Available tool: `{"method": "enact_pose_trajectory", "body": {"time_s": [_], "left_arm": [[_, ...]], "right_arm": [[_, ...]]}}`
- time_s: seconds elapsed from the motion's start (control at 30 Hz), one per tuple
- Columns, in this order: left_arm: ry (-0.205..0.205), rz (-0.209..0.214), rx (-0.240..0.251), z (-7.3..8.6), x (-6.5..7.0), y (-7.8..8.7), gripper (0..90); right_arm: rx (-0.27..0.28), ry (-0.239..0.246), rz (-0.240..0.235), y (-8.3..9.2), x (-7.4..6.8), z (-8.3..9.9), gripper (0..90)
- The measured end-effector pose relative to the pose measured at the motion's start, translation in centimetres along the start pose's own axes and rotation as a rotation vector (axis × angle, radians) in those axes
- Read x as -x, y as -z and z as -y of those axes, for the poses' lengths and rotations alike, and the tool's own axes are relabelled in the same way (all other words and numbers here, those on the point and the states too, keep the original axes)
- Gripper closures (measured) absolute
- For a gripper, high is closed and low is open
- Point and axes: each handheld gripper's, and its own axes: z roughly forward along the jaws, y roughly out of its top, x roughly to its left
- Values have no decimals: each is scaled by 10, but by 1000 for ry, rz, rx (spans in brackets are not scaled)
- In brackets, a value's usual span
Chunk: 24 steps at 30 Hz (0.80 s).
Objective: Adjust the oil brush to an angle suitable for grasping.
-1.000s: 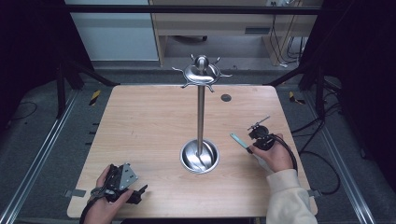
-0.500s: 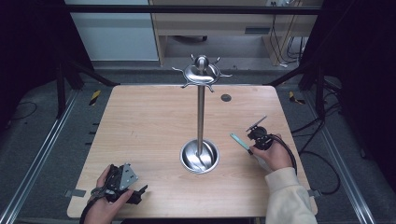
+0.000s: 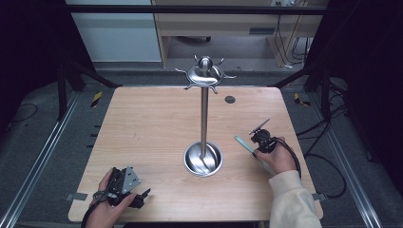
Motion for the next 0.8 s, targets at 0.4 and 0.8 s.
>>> {"method": "enact_pose_trajectory", "body": {"time_s": [0.4,0.8], "left_arm": [[0,0,1,0,0,0,40],[2,-3,2,0,-1,0,41]], "right_arm": [[16,-36,-31,5,2,1,828],[236,-97,-65,43,15,6,828]]}}
